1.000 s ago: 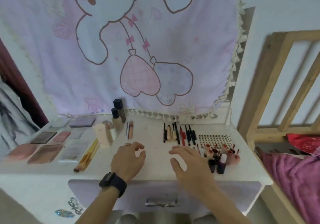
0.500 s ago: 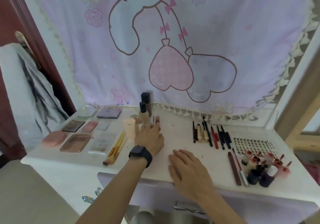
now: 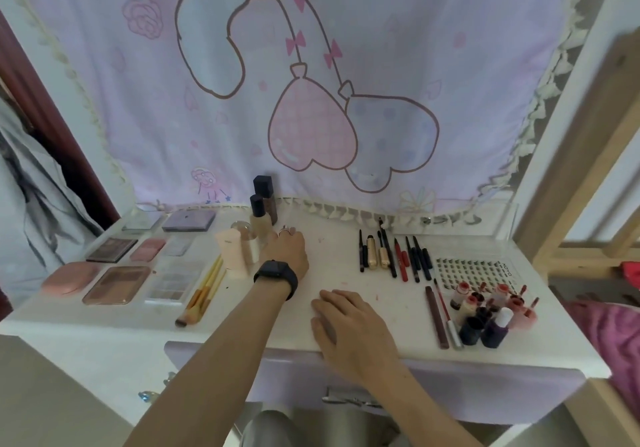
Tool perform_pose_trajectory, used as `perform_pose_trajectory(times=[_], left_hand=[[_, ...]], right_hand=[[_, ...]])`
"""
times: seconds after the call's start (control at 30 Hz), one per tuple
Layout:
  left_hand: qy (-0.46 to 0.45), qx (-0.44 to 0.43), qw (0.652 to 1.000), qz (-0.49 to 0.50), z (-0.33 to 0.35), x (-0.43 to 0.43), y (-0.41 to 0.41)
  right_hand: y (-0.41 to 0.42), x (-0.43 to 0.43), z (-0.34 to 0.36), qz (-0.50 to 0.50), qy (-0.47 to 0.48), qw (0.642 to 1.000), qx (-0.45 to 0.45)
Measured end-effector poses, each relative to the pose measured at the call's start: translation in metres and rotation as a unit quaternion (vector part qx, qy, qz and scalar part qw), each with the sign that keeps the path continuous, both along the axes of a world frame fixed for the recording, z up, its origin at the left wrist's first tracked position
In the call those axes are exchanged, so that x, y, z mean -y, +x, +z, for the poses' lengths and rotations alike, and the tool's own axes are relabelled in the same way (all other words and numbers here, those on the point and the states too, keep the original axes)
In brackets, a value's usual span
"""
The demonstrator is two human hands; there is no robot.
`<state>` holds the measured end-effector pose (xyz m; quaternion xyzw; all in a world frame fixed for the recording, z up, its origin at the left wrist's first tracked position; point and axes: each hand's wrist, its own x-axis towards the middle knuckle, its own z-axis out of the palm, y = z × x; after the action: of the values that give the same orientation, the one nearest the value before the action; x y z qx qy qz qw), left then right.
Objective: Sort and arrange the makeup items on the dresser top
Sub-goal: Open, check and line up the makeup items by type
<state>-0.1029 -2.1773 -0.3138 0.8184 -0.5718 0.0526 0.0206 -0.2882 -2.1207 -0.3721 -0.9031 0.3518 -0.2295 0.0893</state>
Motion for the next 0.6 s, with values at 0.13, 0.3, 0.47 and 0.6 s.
perform_pose_trajectory(times=[0.13,0.3,0.47,0.6], left_hand=[[-0.01,-0.03,0.999,0.015,0.003,0.0,0.001],[-0.035,-0.111,0.991,0.062,0.002,0.001,0.011],[-0.041,-0.194,0.975,0.102,0.01,0.002,0.013],[-0.102,-0.337,0.933,0.076,0.02,-0.017,0.004]], right_hand=[[0.0,0.002,-0.002,0.0,-0.004,1.0,0.005],[-0.001,0.003,-0.004,0.0,-0.017,1.0,0.021],[-0.001,0.003,-0.006,-0.001,-0.023,0.999,0.025],[-0.002,0.004,-0.005,0.002,-0.014,1.0,0.022]])
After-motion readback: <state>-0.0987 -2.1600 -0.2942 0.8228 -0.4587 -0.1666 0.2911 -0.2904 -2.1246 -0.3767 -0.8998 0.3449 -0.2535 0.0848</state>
